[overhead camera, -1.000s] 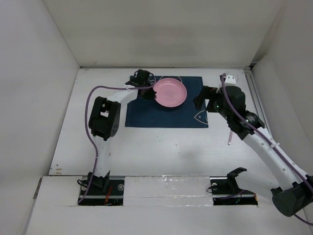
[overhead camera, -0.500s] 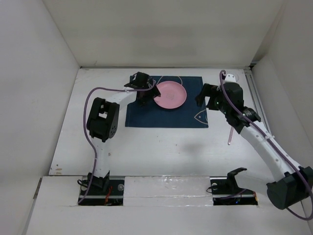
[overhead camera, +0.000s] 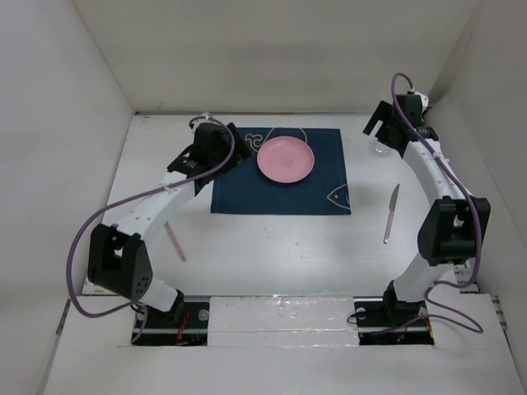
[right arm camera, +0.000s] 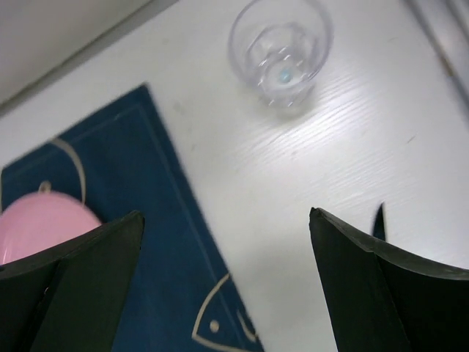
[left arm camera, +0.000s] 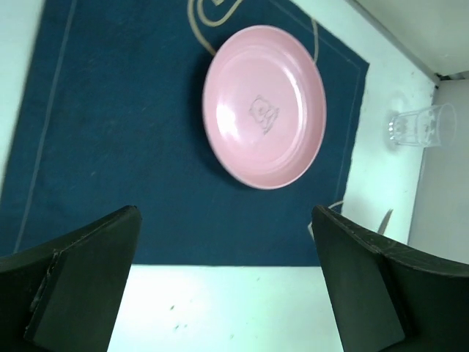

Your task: Set the dinner table for one person

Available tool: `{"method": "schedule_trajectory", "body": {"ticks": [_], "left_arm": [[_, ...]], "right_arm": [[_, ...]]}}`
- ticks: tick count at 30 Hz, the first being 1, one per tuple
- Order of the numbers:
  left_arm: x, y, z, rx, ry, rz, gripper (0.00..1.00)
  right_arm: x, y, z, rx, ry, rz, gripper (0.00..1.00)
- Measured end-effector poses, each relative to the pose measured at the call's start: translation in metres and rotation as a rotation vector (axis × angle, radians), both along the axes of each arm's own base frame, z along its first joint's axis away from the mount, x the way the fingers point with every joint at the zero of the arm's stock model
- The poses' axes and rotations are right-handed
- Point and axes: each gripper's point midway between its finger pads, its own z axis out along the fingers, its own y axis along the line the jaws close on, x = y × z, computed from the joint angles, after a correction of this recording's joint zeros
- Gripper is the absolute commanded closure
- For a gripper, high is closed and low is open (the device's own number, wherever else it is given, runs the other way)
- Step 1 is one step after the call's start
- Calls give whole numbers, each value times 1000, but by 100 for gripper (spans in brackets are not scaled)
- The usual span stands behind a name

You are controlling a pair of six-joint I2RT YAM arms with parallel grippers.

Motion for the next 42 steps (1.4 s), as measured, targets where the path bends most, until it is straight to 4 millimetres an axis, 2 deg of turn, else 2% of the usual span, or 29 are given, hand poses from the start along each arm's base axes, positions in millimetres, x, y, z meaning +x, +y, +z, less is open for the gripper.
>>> {"method": "schedule_trajectory", "body": {"ticks": [2,6,9,11,16,21,24,25,31,34,37,42], "left_arm": [[-13,8,-4,11,1,5,0],[-26,17,-29,61,52,6,0],[-34,19,-43,87,88,2,0],[-36,18,-46,93,93,-6,0],[-38,15,-47,103,91,-25,0],[-37,12,-57,120,108,-39,0],[-37,12,-65,130,126,-44,0],[-37,12,-66,134,129,-45,0],[-36,11,-72,141,141,-53,0],[-36,9,-73,136,143,-61,0],[-37,8,-73,131,145,-67,0],[-37,6,-73,125,142,-76,0]], "right_arm": [[16,-22,6,-18,-2,-70,1],[48,-56,5,-42,-7,-158,6],[68,-75,-16,-50,35,-197,16],[76,-89,-38,-52,72,-219,24],[74,-112,-88,-30,183,-244,28],[83,-120,-112,1,211,-236,45],[86,-115,-119,18,217,-209,75],[86,-114,-119,20,216,-203,100],[92,-100,-120,36,195,-174,100],[96,-84,-118,20,190,-153,100],[99,-53,-115,-6,185,-111,100],[102,16,-104,-35,166,2,100]]}}
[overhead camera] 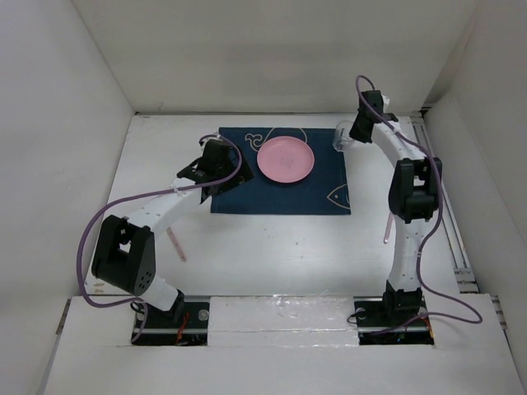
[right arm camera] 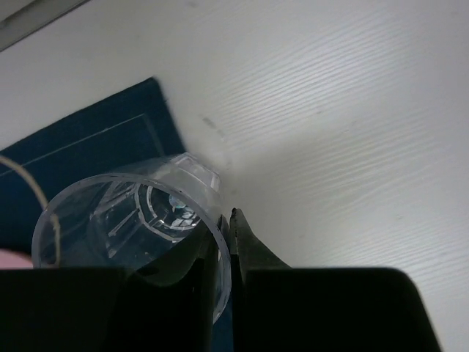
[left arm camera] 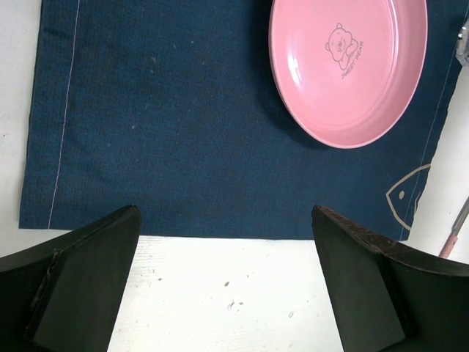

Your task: Set the dinner table for one person

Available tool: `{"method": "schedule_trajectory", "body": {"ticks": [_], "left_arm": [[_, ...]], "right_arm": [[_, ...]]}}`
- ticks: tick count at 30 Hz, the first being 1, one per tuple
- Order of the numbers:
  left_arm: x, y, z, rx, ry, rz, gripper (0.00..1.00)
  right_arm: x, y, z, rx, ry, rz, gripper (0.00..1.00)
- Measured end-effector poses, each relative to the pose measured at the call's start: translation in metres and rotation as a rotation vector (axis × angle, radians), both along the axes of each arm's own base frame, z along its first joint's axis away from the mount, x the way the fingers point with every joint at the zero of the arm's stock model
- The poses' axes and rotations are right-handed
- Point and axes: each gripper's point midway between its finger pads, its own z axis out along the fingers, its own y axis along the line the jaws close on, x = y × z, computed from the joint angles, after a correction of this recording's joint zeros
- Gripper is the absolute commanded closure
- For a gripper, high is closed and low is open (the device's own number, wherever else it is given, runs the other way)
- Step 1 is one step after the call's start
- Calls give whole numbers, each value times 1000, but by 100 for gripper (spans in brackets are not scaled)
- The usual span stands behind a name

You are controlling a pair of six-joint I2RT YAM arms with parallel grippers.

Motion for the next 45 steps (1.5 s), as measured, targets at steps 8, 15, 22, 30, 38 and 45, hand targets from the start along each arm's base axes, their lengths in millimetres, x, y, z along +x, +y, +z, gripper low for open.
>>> {"method": "schedule_trajectory", "body": {"ticks": [8,15,22,30,38,45], "left_arm": [[-4,1,-11,0,11,-5,0],[-10,1,-21,-1,28,-13,0],[-11,1,-22,-4,32,-17,0],[-11,0,-22,-6,30,-19,0],[-12,0,-24,-8,35,-23,0],[-13,0,-24,-8,35,-22,0]], "right_arm": [[10,57,38,-36,-64,89,100],[48,58,61,-68,-149,71,100],[45,56,4,-101,-24,81,100],[44,56,-6,-103,-4,87,90],[44,60,-6,-85,-4,103,39],[42,57,3,-78,-8,95,0]]}}
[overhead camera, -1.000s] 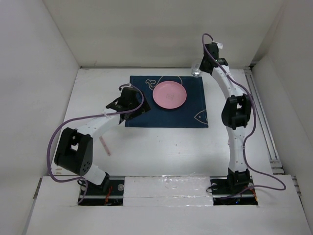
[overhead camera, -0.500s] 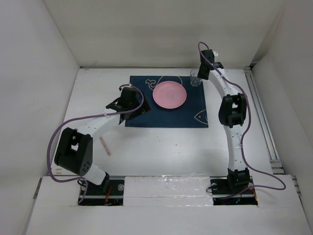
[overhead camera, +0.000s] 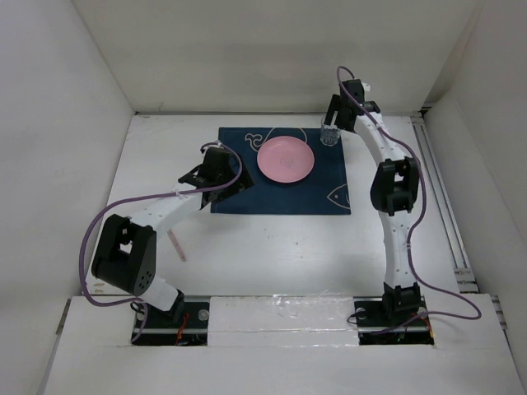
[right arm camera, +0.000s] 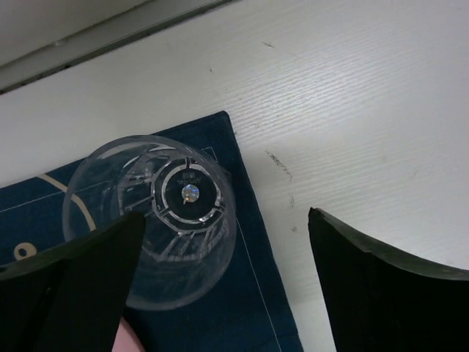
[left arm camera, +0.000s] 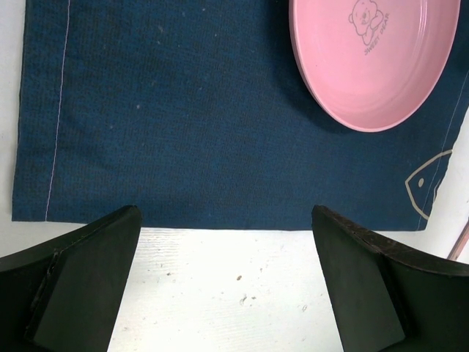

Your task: Set the dinner table for one person

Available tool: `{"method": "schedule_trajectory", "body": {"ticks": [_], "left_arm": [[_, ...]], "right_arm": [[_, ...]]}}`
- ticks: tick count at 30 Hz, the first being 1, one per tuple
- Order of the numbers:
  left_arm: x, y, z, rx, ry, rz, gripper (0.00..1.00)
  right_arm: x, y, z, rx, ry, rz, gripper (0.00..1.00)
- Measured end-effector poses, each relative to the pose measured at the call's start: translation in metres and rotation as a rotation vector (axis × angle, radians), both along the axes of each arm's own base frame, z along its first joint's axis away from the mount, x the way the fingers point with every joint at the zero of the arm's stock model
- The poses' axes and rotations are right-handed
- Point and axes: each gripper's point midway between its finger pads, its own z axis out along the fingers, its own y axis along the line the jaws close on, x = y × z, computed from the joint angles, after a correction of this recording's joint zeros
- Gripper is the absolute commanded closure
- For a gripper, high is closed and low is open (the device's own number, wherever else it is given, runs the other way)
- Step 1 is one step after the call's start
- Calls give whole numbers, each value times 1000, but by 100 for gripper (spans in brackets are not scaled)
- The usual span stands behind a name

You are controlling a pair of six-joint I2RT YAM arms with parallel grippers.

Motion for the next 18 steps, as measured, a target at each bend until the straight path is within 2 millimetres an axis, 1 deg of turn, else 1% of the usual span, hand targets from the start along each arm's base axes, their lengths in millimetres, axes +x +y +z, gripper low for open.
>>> {"method": "schedule_trajectory", "body": {"ticks": [1,3,5,7,9,11,12,13,14,15,16,18], "left_arm": [[0,0,0,0,0,1,0],[0,0,0,-2,0,4,0],[-1,1,0,-2,-3,10,0],[-3,3,-1,0,-4,17,0],[-4,7,-2,8,-6,29,0],[-4,9,-2,16,-10,39,0],[-3,10,-3,19,-14,43,0],[-3,11,-3,22,-17,47,0],[-4,12,-5,25,-17,50,0],[-6,14,-6,28,-15,52,0],[-8,15,-8,31,-12,53,0],[-9,15,-8,31,-12,53,0]], "right_arm": [[-1,-2,7,-3,-8,-4,0],[-6,-11,30,-8,-32,-22,0],[-16,-24,64,-19,-79,-56,0],[-38,-42,98,-33,-117,-107,0],[-69,-62,128,-31,-164,-159,0],[-106,-79,143,-5,-181,-199,0],[-121,-88,145,17,-196,-224,0],[-139,-97,139,42,-197,-245,0],[-159,-106,127,65,-177,-269,0],[-179,-115,112,84,-155,-293,0],[-198,-123,92,104,-129,-319,0],[-240,-136,45,140,-30,-380,0]]}}
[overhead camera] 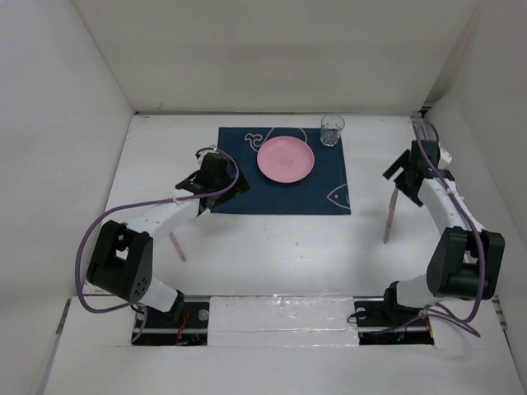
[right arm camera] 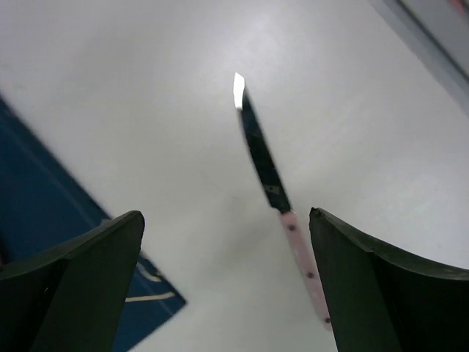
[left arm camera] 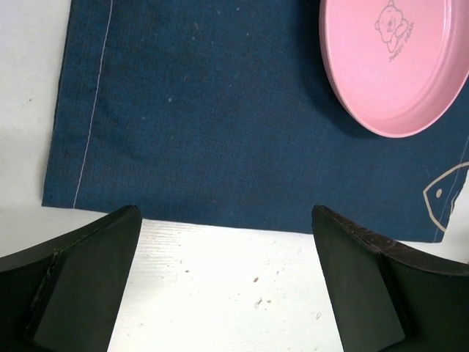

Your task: Set the dinner table for one person

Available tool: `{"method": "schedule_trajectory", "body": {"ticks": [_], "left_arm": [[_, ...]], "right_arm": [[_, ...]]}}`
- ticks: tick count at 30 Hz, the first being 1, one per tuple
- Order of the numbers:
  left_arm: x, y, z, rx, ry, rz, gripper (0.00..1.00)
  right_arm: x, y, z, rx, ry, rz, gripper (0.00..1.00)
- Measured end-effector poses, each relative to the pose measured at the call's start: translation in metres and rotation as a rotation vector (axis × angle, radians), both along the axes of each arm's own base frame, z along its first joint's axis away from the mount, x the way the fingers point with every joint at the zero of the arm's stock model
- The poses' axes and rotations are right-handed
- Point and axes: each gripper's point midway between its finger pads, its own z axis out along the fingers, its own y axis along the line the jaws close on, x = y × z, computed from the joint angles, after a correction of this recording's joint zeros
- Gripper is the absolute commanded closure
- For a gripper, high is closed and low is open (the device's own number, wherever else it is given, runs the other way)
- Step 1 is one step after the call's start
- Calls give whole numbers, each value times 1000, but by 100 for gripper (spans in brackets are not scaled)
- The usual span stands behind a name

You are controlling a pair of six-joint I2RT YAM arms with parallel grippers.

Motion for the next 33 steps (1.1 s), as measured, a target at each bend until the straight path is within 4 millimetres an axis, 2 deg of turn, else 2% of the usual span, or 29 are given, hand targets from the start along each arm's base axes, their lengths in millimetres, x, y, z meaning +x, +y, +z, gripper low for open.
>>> {"method": "schedule_trajectory", "body": {"ticks": [2,5,10,11,12,14,17,18,20,21,22,23,30,33], "left_arm": [[1,-1,1,-3,-6,-1,0],[0,-5,3,-20,-5,-16,0],[1,-11,6,-48,-12,-39,0],[0,-12,5,-50,-12,-42,0],[0,-12,5,-52,-12,-44,0],[-2,-12,2,-50,-7,-48,0],[-5,-11,1,-51,-2,-55,0],[-5,-10,1,-56,-1,-56,0],[-7,-10,4,-66,-4,-60,0],[-6,-10,6,-72,-10,-61,0],[-6,-10,8,-74,-13,-61,0],[-6,-10,9,-78,-18,-62,0],[-6,-9,15,-89,-35,-60,0],[-6,-10,15,-97,-33,-56,0]], "right_arm": [[-33,-6,-39,51,86,-44,0],[-64,-3,-74,108,170,-67,0],[-78,13,-95,179,187,-41,4],[-81,15,-101,188,202,-37,11],[-83,17,-108,197,225,-29,11],[-86,19,-123,207,275,-19,18],[-78,16,-125,195,278,-9,31],[-78,15,-125,192,278,-8,44],[-78,15,-127,189,282,-2,57],[-77,15,-127,188,281,0,80],[-76,15,-128,184,285,8,86],[-74,15,-129,190,283,7,98],[-54,19,-128,192,264,52,100],[-52,32,-125,132,272,97,100]]}}
